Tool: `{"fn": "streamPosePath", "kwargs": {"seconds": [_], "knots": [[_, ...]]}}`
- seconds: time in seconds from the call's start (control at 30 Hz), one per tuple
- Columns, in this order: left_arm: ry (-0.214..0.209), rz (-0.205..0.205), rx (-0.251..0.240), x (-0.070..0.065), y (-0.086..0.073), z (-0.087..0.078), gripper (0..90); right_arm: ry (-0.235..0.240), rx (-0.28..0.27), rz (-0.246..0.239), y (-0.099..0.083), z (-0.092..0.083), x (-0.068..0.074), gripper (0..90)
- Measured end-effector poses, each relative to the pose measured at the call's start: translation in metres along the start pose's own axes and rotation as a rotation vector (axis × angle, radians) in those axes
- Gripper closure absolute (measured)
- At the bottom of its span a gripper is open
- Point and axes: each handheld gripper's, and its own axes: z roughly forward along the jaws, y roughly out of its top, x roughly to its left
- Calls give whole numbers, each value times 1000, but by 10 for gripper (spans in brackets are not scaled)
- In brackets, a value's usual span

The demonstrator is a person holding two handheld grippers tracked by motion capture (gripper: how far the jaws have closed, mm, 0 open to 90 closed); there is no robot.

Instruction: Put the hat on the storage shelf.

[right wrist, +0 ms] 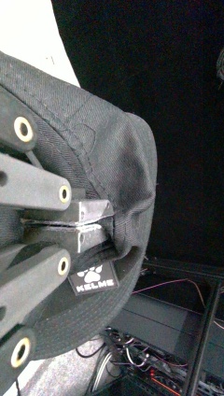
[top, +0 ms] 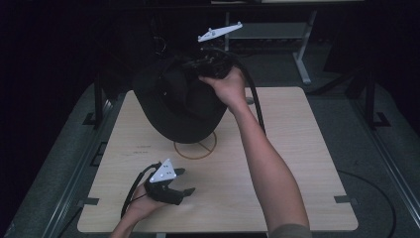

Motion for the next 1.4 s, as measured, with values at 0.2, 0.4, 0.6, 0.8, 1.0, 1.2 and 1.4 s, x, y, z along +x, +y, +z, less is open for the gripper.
{"fn": "streamPosePath", "kwargs": {"seconds": [0.2, 0.4, 0.6, 0.8, 1.0, 1.2, 1.4], "knots": [[-4, 8, 6, -1, 0, 1, 249, -6, 25, 5, -2, 21, -1, 890], [-11, 14, 11, -3, 1, 3, 244, -29, 69, 8, -1, 35, 1, 878], [-14, 19, 16, -5, 0, 3, 244, -20, 58, 20, -3, 36, 1, 688], [-14, 24, 19, -6, 0, 3, 243, 3, 48, 27, -8, 25, -1, 597], [-16, 20, 16, -7, 0, 3, 242, 6, 42, 44, -16, 3, -5, 531], [-17, 13, 10, -7, 0, 3, 242, -7, 28, 49, -25, -19, -12, 472], [-15, 13, 11, -6, -1, 3, 240, -20, 11, 72, -40, -38, -18, 431]]}}
